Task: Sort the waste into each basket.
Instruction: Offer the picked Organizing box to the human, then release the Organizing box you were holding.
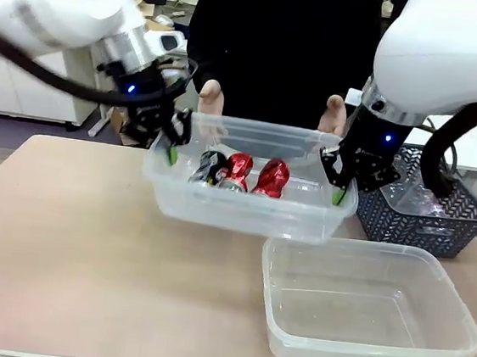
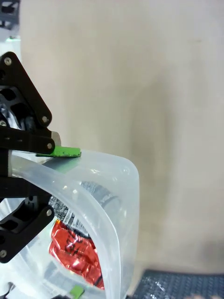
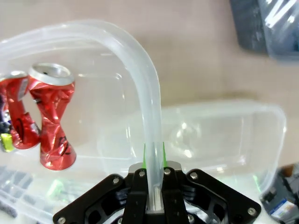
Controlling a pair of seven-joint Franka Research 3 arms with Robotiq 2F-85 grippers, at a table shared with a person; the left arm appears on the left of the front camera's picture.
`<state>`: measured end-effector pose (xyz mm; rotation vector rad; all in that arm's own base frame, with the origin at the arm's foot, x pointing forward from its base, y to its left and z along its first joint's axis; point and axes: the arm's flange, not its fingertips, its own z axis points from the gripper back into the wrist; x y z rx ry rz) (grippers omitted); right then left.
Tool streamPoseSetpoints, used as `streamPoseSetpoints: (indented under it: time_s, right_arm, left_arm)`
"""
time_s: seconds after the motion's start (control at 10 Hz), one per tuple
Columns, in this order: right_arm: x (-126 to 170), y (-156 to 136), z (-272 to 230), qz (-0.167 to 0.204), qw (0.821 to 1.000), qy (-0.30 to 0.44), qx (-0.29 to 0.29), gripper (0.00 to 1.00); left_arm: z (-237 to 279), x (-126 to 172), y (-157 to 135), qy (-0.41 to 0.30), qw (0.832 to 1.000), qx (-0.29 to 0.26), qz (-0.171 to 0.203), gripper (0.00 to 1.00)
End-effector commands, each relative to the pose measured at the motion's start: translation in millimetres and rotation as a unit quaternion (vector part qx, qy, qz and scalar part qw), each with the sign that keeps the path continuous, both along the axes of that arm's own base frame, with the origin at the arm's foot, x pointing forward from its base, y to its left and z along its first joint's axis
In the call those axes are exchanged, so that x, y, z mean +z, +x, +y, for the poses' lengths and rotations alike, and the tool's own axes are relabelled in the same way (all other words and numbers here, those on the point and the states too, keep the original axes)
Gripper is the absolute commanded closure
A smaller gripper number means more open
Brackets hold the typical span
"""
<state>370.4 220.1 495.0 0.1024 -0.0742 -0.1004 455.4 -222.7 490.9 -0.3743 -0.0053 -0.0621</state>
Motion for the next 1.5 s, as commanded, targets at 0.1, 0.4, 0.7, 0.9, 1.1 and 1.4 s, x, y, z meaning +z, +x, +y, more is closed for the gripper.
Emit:
streamPoseSetpoints:
  time_s: [0.1,0.4,0.7,0.9,1.1,1.4]
  right_arm:
    - [-14,75,13,0.017,0.999,-0.028,0.016,0.97]
    - [-24,116,11,0.029,0.999,-0.026,-0.014,0.97]
    - [-32,131,3,0.03,0.999,-0.005,-0.016,0.97]
    - [-25,127,-3,0.018,1.0,-0.002,-0.012,0.97]
    - [-25,127,-3,0.018,1.0,-0.002,-0.012,0.97]
    - [-25,127,-3,0.018,1.0,-0.002,-0.012,0.97]
  left_arm:
    - [-13,27,79,0.006,0.999,0.046,-0.026,0.94]
    - [-19,12,104,0.011,0.998,0.061,-0.024,0.94]
    - [-13,-6,103,-0.001,0.997,0.079,-0.002,0.94]
    - [-9,-12,105,0.029,0.999,0.04,-0.005,0.94]
    - [-9,-12,105,0.029,0.999,0.04,-0.005,0.94]
    - [-9,-12,105,0.029,0.999,0.04,-0.005,0.94]
